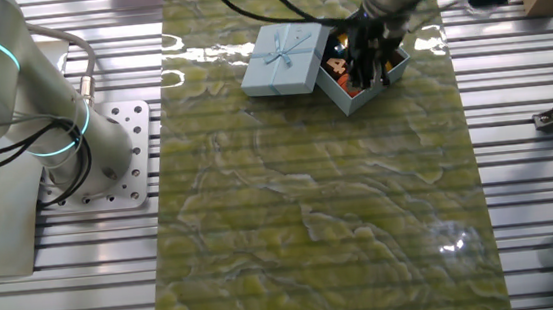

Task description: Take everything out of the gift box

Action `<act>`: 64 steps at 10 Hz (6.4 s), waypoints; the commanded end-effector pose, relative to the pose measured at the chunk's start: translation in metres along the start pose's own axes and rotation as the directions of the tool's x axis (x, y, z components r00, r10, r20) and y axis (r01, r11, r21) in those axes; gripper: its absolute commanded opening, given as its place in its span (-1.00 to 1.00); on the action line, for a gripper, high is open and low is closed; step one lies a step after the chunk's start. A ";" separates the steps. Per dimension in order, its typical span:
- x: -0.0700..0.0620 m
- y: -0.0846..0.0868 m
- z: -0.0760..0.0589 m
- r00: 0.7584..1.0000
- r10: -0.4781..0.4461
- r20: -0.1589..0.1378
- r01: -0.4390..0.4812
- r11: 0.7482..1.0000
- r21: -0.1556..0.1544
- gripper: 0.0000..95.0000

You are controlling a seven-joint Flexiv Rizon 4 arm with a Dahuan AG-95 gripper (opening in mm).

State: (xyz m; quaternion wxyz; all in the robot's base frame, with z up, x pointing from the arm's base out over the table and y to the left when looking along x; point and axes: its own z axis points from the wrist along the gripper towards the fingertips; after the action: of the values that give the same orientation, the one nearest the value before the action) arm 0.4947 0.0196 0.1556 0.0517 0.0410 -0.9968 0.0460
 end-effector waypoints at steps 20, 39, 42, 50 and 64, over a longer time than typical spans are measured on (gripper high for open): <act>-0.001 -0.003 -0.004 0.999 0.007 0.051 -0.002 0.996 -0.092 -1.00; -0.021 -0.003 -0.021 0.999 0.001 0.046 0.004 0.996 -0.090 -1.00; -0.025 -0.002 -0.024 0.999 0.004 0.041 -0.001 0.996 -0.091 -1.00; -0.057 0.026 -0.024 0.998 0.035 0.050 -0.030 0.994 -0.101 -1.00; -0.069 0.058 -0.014 0.997 0.042 0.061 -0.035 0.992 -0.120 -1.00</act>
State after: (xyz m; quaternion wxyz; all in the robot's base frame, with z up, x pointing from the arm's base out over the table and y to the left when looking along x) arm 0.5587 0.0848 0.1571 0.0212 0.0200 -0.9995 -0.0143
